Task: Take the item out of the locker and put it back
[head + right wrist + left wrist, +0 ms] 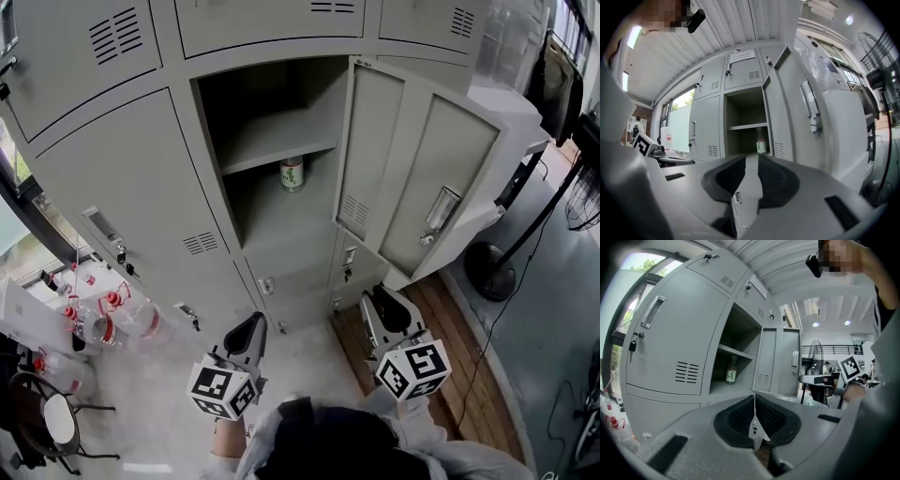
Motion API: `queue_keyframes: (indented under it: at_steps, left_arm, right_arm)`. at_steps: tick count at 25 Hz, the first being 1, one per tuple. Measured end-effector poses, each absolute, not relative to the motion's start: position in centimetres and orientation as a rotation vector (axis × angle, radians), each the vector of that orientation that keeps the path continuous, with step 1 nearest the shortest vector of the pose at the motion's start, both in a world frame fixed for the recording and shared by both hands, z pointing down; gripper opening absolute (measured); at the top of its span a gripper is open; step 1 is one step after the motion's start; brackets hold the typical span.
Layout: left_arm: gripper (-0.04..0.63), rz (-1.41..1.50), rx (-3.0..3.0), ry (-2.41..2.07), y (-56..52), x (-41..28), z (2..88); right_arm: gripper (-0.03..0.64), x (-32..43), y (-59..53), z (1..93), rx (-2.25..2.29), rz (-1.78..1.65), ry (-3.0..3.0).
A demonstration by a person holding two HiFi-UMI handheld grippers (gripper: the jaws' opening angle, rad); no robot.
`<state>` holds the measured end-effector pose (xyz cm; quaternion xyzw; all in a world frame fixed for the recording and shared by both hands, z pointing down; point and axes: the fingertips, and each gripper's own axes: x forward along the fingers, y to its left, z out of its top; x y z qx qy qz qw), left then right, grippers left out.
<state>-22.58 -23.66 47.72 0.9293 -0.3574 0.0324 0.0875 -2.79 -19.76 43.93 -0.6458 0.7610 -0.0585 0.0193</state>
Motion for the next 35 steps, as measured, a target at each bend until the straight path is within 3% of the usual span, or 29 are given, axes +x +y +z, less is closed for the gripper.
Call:
queue_keyframes:
  at_steps: [4, 16, 35]
  left_arm:
    - [0.014, 0.083, 2.759, -1.075, -22.0, -21.2, 48.2]
    - [0.014, 0.104, 2.702, -1.135, -16.8, -19.1, 51.6]
    - [0.012, 0.113, 2.733, -1.099, -14.7, -16.8, 51.4]
  right_arm:
    - [0.0, -0.5, -17.8, 44.9, -2.044, -0.174, 2.343]
    - [-0.002, 2.7, -12.4, 49.6, -2.103, -0.282, 2.349]
    - [-0.002, 3.8, -9.7, 49.2, -2.113, -0.248, 2.343]
